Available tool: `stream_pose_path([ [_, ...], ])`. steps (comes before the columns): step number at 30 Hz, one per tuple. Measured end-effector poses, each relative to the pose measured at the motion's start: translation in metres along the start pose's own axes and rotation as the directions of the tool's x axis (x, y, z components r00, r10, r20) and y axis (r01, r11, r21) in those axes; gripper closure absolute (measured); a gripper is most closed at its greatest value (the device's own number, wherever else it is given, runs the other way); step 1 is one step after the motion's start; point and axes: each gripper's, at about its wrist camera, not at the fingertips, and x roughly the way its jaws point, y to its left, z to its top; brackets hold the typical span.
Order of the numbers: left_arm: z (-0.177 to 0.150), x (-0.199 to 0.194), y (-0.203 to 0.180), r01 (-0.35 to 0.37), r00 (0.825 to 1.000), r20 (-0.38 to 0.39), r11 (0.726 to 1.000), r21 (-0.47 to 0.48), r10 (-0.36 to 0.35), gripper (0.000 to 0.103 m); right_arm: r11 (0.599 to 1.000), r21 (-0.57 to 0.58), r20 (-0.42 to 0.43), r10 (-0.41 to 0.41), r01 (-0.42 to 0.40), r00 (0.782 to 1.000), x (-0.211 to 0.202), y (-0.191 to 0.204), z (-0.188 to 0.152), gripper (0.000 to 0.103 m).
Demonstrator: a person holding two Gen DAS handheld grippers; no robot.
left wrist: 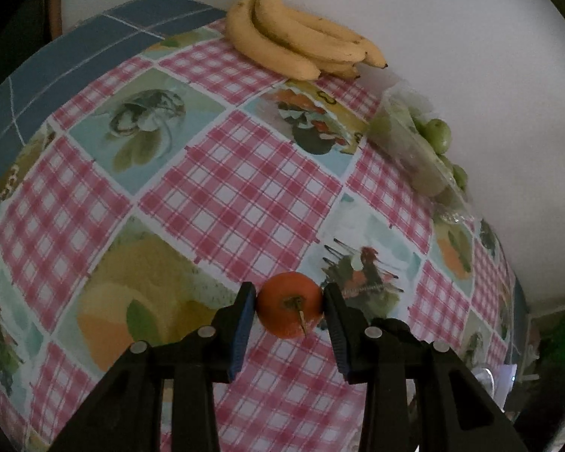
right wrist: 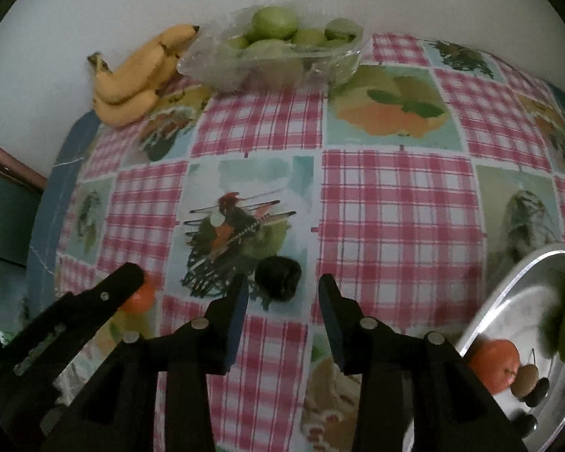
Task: Organize fruits
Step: 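Carry the orange in the left tool while the right tool carries the plum over the bowl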
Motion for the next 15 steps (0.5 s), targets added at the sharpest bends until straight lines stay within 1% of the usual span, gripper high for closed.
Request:
stream_pose_path([
  [3, 0.002, 0.006, 0.0, 0.006, 1.0, -0.013, 1.0, -0.005, -0.006, 0.063, 1.0, -0.011, -0.017, -0.007, 0.007, 1.0, 0.01, 0.006, 0.005, 0.063],
  [5, 0.001, 0.009, 0.0, 0.016, 1.0, -0.021, 1.0, -0.01, -0.016, 0.063, 0.999, -0.026, -0.016, -0.033, 0.032, 0.999, 0.015, 0.009, 0.007, 0.063],
  [9, 0.001, 0.012, -0.005, 0.023, 0.999, -0.027, 1.0, -0.003, -0.024, 0.063, 0.998, -0.04, -0.02, -0.057, 0.057, 0.998, 0.021, 0.015, 0.01, 0.063],
  [10, 0.0, 0.013, -0.006, 0.026, 0.999, -0.03, 1.0, -0.003, -0.026, 0.063, 0.997, -0.044, -0.023, -0.065, 0.064, 0.998, 0.021, 0.016, 0.01, 0.065],
  [11, 0.0, 0.013, -0.006, 0.028, 0.999, -0.032, 1.0, -0.003, -0.029, 0.063, 0.997, -0.046, -0.023, -0.069, 0.068, 0.997, 0.02, 0.017, 0.01, 0.071],
  [12, 0.001, 0.013, -0.007, 0.03, 0.999, -0.033, 1.0, -0.004, -0.03, 0.063, 0.996, -0.052, -0.022, -0.077, 0.076, 0.997, 0.02, 0.018, 0.01, 0.074],
  [15, 0.001, 0.012, -0.007, 0.041, 0.999, -0.034, 0.999, -0.008, -0.041, 0.063, 0.992, -0.075, -0.012, -0.104, 0.103, 0.995, 0.018, 0.023, 0.01, 0.074],
])
